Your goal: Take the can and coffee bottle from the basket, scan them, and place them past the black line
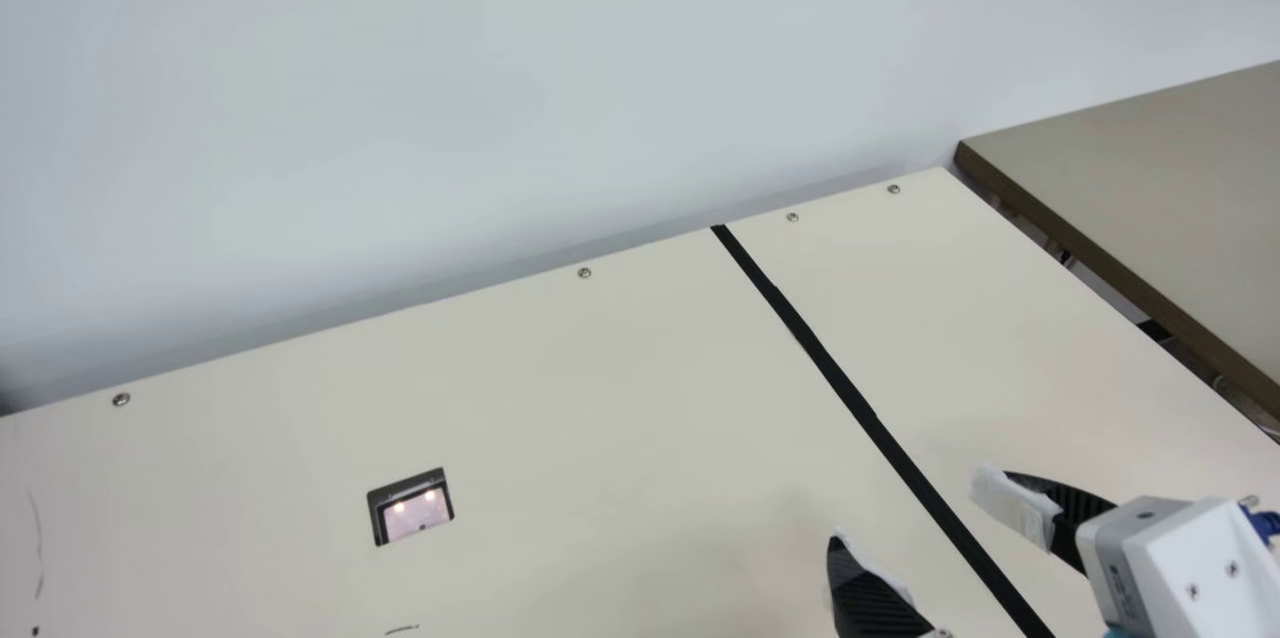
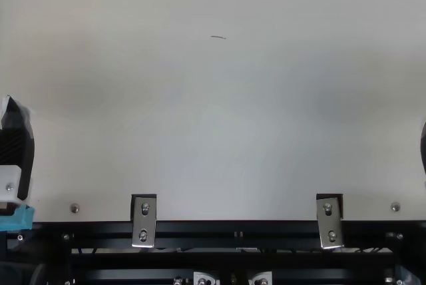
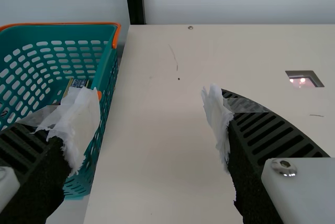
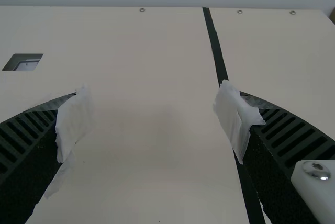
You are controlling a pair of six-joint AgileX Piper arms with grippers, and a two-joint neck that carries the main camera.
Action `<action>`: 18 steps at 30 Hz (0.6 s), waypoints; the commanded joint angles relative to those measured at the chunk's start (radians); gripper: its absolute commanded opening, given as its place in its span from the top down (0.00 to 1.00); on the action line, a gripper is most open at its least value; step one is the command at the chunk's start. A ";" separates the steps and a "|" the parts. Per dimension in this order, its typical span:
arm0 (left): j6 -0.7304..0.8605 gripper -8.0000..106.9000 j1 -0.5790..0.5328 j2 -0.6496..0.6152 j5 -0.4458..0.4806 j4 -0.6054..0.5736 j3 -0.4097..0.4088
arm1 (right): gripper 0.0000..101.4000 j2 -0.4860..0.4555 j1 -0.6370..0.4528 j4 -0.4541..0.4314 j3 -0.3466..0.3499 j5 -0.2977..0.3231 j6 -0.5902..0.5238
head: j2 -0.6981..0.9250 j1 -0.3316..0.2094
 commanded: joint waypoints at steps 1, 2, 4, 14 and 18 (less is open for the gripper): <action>0.000 0.15 0.000 0.000 0.000 0.000 0.000 | 0.00 0.000 0.000 0.000 0.000 0.000 0.000 | 0.010 -0.027; 0.000 0.15 0.000 0.000 0.000 0.000 0.000 | 0.00 0.000 0.000 0.000 0.000 0.000 0.000 | 0.010 -0.027; 0.000 0.15 0.000 0.000 0.000 0.000 0.000 | 0.00 0.000 0.000 0.000 0.000 0.000 0.000 | 0.010 -0.027; 0.000 0.15 0.000 0.000 0.000 0.000 0.000 | 0.00 0.000 0.000 0.000 0.000 0.000 0.000 | 0.010 -0.027; 0.000 0.15 0.000 0.000 0.000 0.000 0.000 | 0.00 0.000 0.000 0.000 0.000 0.000 0.000 | 0.010 -0.027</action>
